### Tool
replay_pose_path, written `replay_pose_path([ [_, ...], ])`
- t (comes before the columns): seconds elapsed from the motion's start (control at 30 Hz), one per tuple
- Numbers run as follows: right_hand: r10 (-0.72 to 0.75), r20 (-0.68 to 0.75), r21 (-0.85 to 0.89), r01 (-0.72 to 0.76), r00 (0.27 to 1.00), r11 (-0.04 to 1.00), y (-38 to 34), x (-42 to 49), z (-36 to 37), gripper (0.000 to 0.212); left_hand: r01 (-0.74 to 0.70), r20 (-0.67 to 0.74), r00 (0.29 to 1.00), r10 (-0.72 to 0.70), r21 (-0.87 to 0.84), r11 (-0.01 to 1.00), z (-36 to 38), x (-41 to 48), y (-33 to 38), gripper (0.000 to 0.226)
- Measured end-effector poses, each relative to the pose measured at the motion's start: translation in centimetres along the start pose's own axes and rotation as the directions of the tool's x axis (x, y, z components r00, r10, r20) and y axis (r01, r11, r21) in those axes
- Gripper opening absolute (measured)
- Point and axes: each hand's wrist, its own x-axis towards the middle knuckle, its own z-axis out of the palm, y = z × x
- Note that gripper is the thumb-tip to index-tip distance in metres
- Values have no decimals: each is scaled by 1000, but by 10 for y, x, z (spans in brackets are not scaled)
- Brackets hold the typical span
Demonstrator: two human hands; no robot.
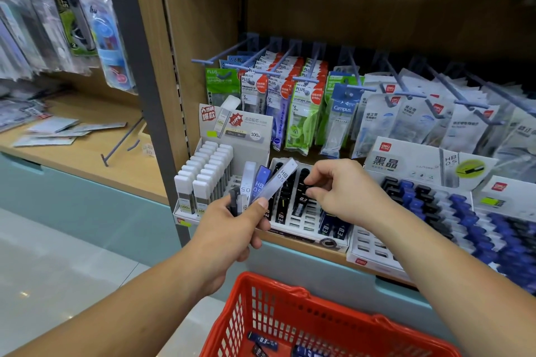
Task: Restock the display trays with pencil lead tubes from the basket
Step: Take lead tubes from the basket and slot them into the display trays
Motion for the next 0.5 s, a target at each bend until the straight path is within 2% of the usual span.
replay_pose_path([
  [0.07, -11, 0, -26, 11, 1000, 1000, 1, -2, 3, 17, -1, 4, 1000, 1, 2, 1000, -1, 0, 0, 18],
  [0.23, -105, -10, -84, 104, 994, 991, 0, -2, 4, 9, 13, 22, 1000, -13, 10, 1000, -2, 0, 0, 21],
  [0.3, -109, 35, -80, 111, 993, 991, 0, -1, 1, 12, 20, 31, 999, -21, 12, 1000, -2, -1, 2, 22],
  [0.4, -97, 31, -125, 100, 995, 987, 1, -2, -6, 4, 19, 46, 999, -19, 10, 1000, -3, -4, 4, 23],
  [0.5, -81, 25, -198, 84, 996, 977, 2, -10, -7, 19, 14, 47, 999, -15, 15, 1000, -3, -7, 6, 26],
])
